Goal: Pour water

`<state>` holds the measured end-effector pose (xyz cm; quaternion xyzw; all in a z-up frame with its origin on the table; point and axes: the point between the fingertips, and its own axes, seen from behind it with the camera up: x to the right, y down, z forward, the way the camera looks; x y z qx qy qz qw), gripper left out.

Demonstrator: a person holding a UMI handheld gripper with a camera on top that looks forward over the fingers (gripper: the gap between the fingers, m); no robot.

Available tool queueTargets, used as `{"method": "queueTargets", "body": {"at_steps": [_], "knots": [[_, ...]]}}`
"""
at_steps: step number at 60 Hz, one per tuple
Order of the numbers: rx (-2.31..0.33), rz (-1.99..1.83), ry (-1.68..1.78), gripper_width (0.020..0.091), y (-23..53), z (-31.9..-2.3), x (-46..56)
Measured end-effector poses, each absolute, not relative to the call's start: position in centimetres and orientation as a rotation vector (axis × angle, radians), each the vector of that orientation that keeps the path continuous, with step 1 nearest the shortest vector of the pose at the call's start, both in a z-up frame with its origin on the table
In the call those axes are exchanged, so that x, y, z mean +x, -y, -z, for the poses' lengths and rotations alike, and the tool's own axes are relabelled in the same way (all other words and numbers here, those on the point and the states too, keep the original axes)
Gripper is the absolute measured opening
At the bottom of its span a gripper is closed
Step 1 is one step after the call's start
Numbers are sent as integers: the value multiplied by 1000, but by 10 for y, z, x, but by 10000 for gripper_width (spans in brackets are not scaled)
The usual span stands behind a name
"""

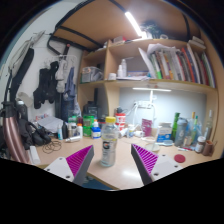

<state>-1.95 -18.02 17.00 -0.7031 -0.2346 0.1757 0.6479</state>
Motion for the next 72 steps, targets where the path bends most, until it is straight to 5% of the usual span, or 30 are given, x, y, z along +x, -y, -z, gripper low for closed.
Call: {"method": "queueTargets", "body": {"at_steps": [37, 41, 42, 43, 53, 66, 72], "knots": [[-1637, -369, 424, 837, 9, -96, -141], [-1651, -369, 410, 771, -2, -91, -142], [-1659, -374, 408, 649, -3, -88, -144], [-1664, -386, 399, 619, -5, -87, -145], [-1660, -404, 398, 489, -7, -87, -147], [-1699, -488, 387, 463, -6, -89, -154], [-1700, -711, 244, 463, -11, -122, -158]]}}
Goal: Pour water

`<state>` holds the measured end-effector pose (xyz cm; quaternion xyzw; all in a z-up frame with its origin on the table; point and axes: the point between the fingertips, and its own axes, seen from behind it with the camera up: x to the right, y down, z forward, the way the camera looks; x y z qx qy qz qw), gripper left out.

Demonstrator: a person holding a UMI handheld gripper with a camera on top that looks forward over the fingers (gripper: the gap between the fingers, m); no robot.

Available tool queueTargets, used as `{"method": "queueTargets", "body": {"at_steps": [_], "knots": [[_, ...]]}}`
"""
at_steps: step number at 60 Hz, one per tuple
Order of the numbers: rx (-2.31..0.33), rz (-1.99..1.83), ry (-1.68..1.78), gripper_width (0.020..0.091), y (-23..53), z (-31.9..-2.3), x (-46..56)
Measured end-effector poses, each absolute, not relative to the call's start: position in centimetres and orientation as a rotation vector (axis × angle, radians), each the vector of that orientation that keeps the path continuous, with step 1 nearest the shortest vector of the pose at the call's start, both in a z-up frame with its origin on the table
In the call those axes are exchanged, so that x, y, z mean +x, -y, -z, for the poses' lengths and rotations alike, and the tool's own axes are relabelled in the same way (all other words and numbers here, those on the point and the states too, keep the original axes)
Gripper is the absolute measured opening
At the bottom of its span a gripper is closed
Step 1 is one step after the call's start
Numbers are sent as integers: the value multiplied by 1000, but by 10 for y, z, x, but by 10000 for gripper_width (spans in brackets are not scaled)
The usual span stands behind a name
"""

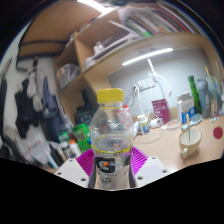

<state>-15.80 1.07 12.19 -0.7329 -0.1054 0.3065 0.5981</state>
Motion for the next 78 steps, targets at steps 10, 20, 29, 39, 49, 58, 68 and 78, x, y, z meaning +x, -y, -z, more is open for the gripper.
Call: {"method": "queueTargets", "body": {"at_steps": [10, 20, 29, 39, 49, 58, 68, 78], "knots": [[-1707, -1225, -204, 461, -35, -172, -141], [-1641, -1729, -695, 460, -73, -182, -115], [-1516, -1969, -1020, 459, -108, -176, -90], [-1367, -2165, -1234, 458, -115, -184, -72], [-1246, -2223, -1363, 461, -123, -178, -49], [-1247, -2216, -1413, 461, -126, -165, -44], [-1277, -2219, -1367, 460, -119, -171, -50], [-1465, -2011, -755, 458, -85, -235, -77]]}}
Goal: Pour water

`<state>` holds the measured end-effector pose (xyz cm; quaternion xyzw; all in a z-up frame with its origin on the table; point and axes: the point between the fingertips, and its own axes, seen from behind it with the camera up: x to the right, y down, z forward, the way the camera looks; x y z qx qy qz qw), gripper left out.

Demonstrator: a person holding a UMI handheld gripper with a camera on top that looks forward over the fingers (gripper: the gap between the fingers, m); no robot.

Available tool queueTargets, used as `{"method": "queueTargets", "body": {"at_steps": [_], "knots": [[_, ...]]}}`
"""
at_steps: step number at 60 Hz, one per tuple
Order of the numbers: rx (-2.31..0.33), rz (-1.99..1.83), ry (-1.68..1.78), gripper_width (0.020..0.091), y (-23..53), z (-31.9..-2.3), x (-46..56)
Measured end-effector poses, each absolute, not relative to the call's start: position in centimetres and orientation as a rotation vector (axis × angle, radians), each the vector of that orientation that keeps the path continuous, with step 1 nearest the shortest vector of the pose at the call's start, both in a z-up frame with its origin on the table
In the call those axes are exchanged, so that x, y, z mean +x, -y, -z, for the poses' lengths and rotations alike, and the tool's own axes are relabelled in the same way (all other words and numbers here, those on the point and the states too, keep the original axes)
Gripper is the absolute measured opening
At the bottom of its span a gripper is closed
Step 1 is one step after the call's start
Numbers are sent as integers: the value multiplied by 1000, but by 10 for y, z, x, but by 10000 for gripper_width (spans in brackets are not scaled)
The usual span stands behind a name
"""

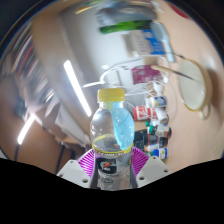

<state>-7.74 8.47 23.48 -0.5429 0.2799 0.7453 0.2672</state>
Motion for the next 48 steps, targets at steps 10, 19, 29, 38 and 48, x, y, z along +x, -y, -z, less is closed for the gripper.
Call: {"method": "queueTargets", "body": {"at_steps": [10, 19, 29, 38, 48], "knots": [[-1399, -1523, -249, 459, -62, -334, -18], [-1329, -958, -38, 460, -77, -386, 86], [-1423, -363, 46, 463, -151, -309, 217], [-1613, -119, 120, 465, -206, -185, 260], [-1714, -150, 119, 463, -221, -108, 263]]}}
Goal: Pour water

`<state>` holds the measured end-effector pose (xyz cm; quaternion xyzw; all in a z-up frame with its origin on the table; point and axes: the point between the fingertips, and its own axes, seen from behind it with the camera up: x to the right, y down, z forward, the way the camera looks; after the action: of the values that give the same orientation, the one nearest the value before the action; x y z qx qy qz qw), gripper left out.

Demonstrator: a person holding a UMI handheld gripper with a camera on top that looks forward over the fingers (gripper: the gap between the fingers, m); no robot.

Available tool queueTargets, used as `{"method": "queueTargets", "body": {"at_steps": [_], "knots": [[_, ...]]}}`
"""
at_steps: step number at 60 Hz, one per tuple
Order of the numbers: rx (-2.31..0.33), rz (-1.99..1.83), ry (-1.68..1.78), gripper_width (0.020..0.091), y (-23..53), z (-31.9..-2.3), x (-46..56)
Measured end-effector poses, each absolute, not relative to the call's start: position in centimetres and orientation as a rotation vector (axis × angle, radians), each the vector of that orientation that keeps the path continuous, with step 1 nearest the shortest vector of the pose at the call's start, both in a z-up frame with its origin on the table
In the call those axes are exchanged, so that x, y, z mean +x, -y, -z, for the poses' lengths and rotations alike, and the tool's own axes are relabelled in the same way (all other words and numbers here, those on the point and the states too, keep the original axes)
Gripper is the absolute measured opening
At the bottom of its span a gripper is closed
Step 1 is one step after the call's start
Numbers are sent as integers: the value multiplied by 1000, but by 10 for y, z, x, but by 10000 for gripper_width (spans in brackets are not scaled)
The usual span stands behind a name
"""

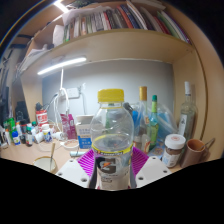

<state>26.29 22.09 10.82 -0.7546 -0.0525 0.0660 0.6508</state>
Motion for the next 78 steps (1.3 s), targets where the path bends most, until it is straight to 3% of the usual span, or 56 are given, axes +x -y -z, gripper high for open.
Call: {"method": "queueTargets", "body": {"at_steps": [6, 22, 28, 35, 41, 53, 66, 78], "knots": [[-1740, -133, 132, 476, -224, -90, 265], [-1682, -155, 123, 492, -221, -93, 267], [-1685, -152, 114, 531, -221, -93, 268], [-1707, -136, 107, 618, -219, -92, 270], [-1764, -139, 91, 857, -211, -85, 274], [-1727, -160, 68, 842, -168, -110, 286], [-1679, -152, 90, 844, -77, -153, 289], [-1689, -143, 150, 844, 4, -175, 281]]}}
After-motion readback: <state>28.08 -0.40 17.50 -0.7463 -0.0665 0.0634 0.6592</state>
